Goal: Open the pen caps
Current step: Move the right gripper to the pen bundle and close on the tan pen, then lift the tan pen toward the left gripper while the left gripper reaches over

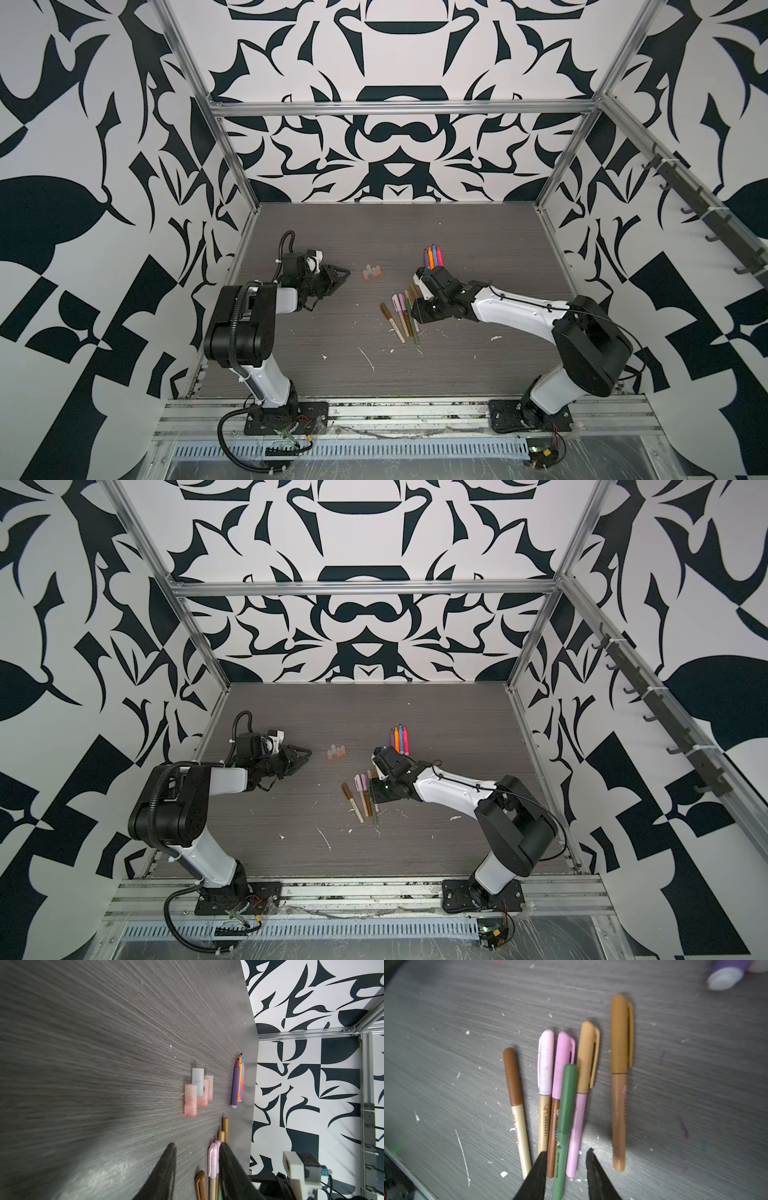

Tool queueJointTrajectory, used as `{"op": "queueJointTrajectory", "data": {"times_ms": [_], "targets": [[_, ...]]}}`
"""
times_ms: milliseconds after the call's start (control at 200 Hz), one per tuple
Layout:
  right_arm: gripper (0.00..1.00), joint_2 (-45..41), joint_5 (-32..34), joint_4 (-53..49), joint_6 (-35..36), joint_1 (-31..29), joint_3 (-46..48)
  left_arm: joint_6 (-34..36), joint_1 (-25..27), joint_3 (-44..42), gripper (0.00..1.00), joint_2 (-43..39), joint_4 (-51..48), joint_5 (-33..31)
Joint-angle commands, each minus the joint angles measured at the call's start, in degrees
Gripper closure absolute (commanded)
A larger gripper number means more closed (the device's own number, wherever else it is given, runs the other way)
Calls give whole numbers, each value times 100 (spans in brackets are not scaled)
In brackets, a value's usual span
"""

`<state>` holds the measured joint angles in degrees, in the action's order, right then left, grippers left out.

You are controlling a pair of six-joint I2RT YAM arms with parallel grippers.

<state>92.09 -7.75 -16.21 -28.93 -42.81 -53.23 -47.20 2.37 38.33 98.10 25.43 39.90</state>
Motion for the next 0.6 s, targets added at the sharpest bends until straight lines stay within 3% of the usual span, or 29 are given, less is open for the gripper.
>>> {"op": "queueJointTrajectory", "data": {"times_ms": [0,175,595], "targets": [[67,120,581,-411,153,-32,-344,-35,-16,10,63,59,-12,22],[68,389,1048,-792,314,-26,-576,-35,-17,10,63,68,-10,24],[68,854,1067,-840,500,-26,-713,-35,-17,15,63,64,-12,28]]}}
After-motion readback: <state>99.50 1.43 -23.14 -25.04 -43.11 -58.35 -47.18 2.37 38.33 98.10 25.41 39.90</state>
